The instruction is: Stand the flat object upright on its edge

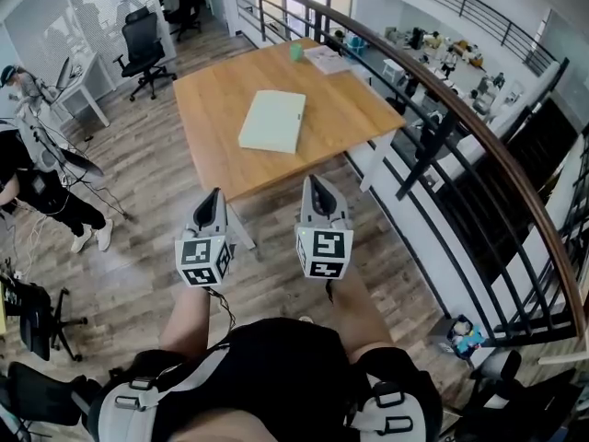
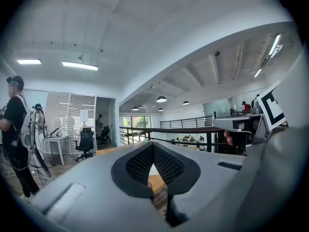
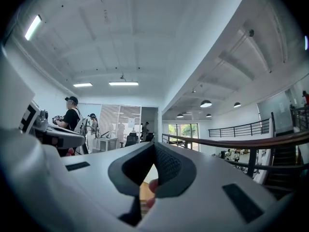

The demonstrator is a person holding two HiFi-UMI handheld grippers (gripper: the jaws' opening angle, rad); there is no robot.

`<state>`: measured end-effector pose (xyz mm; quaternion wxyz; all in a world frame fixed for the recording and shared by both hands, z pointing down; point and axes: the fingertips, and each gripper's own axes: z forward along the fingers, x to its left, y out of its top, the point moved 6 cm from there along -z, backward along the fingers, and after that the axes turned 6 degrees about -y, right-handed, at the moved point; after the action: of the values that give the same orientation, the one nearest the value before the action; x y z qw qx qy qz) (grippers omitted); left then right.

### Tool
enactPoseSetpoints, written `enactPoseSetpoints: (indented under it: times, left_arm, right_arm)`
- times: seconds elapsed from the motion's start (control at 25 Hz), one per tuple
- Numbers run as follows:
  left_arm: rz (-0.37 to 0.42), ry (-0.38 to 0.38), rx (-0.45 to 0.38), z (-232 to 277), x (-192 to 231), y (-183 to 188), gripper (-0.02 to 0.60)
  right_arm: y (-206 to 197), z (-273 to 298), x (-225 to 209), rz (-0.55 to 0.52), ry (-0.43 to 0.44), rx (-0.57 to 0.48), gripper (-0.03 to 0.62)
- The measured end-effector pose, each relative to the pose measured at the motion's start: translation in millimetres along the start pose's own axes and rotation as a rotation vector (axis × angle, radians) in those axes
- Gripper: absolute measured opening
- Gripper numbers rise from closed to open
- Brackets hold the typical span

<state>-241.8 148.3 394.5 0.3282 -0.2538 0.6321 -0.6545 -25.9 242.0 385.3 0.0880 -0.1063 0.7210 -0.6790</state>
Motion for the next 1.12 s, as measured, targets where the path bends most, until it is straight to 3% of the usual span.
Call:
enactPoseSetpoints:
  times: [0.72,1.12]
  left_arm:
    - [-0.003,0.061,-0.018,24.8,-36.0,0.5,-0.002]
    - [-0.008,0.051,-0.042,65.4,-26.2,-1.4,-0.002]
  right_arm:
    - [2.8,17.2,-38.6,0.024,0.077,-0.043,-0.002]
    - [-8.5,53.1,-53.9,0.022,0.067,-0.038,-0.002]
